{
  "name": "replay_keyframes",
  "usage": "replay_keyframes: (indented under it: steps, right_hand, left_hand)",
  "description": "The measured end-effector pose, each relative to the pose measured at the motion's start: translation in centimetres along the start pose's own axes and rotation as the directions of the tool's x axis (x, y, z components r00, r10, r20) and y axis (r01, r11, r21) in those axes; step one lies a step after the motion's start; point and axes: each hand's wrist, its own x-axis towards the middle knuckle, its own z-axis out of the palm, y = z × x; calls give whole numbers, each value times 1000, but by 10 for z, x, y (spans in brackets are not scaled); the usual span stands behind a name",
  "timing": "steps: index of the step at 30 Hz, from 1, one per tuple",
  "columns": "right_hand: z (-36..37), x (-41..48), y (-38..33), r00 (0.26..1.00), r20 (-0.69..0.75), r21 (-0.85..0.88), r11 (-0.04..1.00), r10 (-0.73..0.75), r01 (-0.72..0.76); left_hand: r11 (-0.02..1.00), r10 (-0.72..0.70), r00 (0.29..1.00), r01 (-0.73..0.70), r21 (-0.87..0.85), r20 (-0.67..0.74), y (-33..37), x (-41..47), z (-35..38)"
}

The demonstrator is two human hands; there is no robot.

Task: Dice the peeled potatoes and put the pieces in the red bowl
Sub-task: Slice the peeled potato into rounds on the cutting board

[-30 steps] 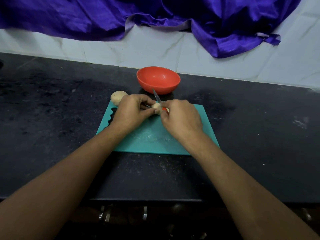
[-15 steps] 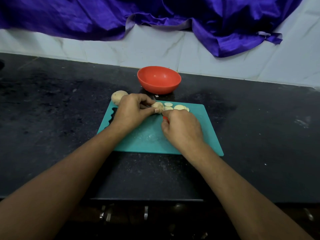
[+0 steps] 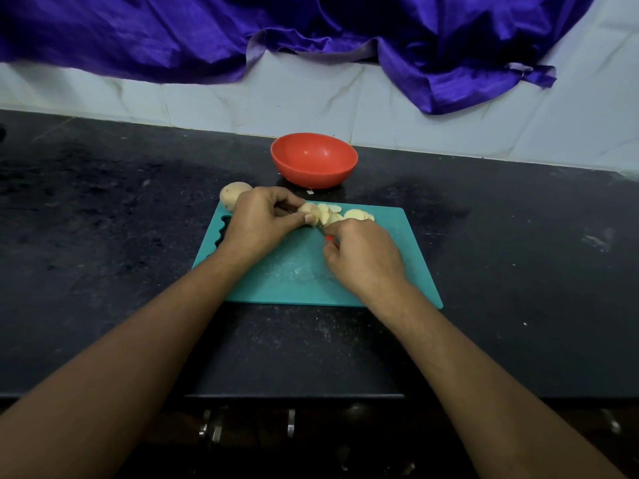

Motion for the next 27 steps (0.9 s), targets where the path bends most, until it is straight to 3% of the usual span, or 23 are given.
replay_keyframes:
  steps: [9, 14, 22, 27]
  right_hand:
    - [-7, -1, 27, 994, -56, 243, 967, 93, -77]
    - [-20, 1, 30, 990, -112, 266, 963, 84, -52]
    - [-10, 7, 27, 996, 28, 252, 963, 89, -93]
    - [-11, 7, 27, 996, -38, 313, 947, 82, -66]
  left_hand:
    - [1000, -15, 1000, 15, -22, 12, 2, -2, 0]
    - [1000, -12, 1000, 13, -20, 23, 3, -3, -1]
    - [1000, 4, 1000, -4, 6, 16, 4, -3, -1]
    - [1000, 12, 1000, -13, 23, 21, 3, -2, 0]
